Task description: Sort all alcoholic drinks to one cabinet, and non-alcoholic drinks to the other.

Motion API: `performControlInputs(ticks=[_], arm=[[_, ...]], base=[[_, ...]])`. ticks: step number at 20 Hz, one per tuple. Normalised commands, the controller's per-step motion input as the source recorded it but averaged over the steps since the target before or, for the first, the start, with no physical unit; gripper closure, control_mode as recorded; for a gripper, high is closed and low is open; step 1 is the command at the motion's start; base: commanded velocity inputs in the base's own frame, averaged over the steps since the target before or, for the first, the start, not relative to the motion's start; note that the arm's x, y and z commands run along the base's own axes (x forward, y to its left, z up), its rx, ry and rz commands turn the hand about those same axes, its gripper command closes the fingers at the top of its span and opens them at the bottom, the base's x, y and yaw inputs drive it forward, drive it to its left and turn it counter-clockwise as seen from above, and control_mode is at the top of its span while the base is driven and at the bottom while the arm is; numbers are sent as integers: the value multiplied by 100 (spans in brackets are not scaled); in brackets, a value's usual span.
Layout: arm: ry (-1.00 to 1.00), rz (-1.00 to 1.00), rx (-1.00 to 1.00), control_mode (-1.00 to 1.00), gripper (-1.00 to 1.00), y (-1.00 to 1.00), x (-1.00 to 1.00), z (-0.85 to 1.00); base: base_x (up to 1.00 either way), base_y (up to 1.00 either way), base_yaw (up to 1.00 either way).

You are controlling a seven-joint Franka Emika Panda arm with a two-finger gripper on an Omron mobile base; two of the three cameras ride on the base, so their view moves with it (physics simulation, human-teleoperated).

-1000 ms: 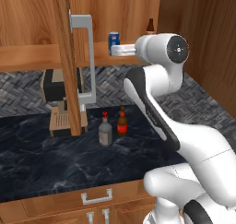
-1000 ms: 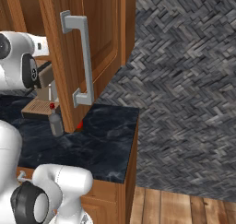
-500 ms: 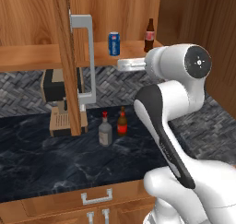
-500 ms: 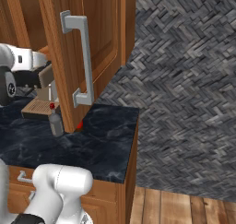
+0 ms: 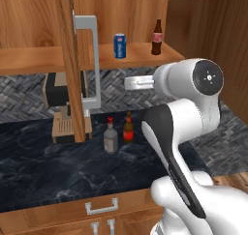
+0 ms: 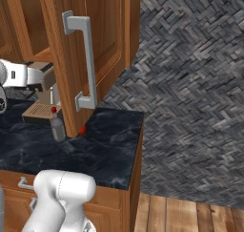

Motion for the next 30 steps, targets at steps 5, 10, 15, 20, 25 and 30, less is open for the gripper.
performControlInputs(ticks=[5,10,15,20,25,30], arm=[[2,-3,0,-100,-100,0,0,-35],[1,-5,0,-100,-100,0,0,-32],[2,-8,0,-100,-100,0,0,-35],[2,-9,0,-100,-100,0,0,-32],[2,-9,0,-100,-100,1,0,-24],[4,-9,0,-100,-100,8,0,-18]], base=[[0,0,0],[0,0,0],[0,0,0],[0,0,0],[0,0,0],[0,0,0]])
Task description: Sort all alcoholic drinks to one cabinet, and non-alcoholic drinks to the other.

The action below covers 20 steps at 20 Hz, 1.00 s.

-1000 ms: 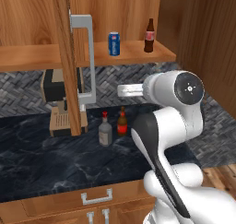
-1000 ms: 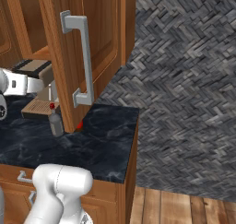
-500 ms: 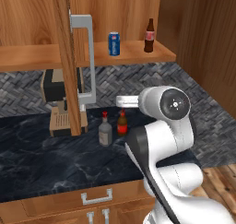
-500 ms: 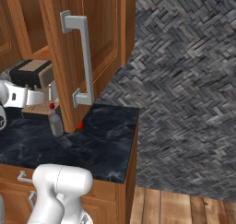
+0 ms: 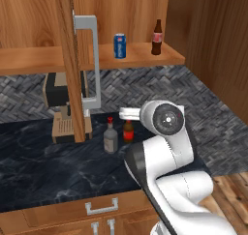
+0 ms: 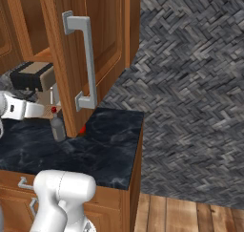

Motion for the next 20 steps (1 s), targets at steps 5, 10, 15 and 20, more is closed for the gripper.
performControlInputs(ticks=[5,10,15,20], arm=[[6,-8,0,-100,-100,18,0,-19],[6,-5,0,-100,-100,26,0,-22],[2,-2,0,-100,-100,23,3,-23],[0,0,0,-100,-100,6,11,-25]], base=[[0,0,0],[0,0,0],[0,0,0],[0,0,0]])
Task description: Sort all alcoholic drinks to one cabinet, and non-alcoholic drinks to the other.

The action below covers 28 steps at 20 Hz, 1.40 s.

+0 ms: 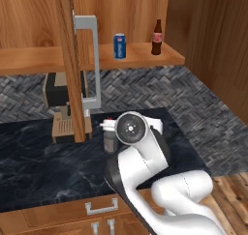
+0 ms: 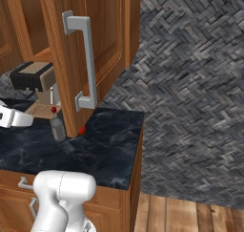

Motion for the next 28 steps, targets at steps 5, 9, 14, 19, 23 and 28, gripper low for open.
performControlInputs(ticks=[5,9,14,19,23,28], arm=[[0,0,0,-100,-100,4,20,-27],[-2,0,0,-100,-100,14,9,-22],[-2,-2,0,-100,-100,21,3,-10],[-2,-6,0,-100,-100,20,10,-4],[0,-7,0,-100,-100,17,15,-1],[0,-9,0,-100,-100,15,18,-3]], base=[[0,0,0],[0,0,0],[0,0,0],[0,0,0],[0,0,0],[0,0,0]])
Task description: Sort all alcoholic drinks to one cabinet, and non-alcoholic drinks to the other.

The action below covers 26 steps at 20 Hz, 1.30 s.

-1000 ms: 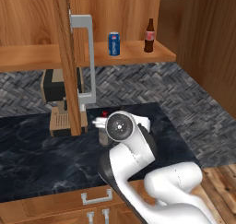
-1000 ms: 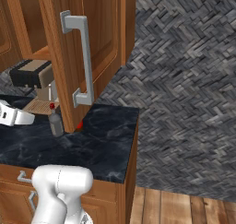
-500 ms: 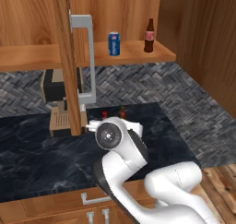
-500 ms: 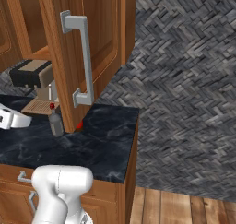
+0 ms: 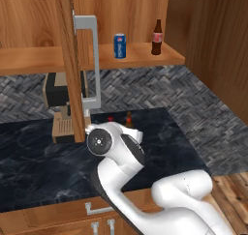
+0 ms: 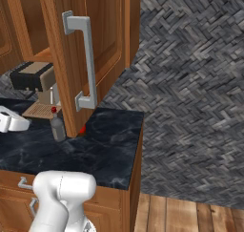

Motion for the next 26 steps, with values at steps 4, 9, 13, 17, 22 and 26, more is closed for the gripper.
performControlInputs(ticks=[4,9,13,17,22,26], arm=[[0,-8,0,-100,-100,9,21,-11],[-1,-7,0,-100,-100,5,21,-12],[-2,-6,0,-100,-100,0,11,-15],[-3,-1,0,-100,-100,0,0,-23],[-3,0,0,-100,-100,-1,0,-30],[-1,0,0,-100,-100,-1,4,-13]], base=[[0,0,0],[0,0,0],[0,0,0],[0,0,0],[0,0,0],[0,0,0]])
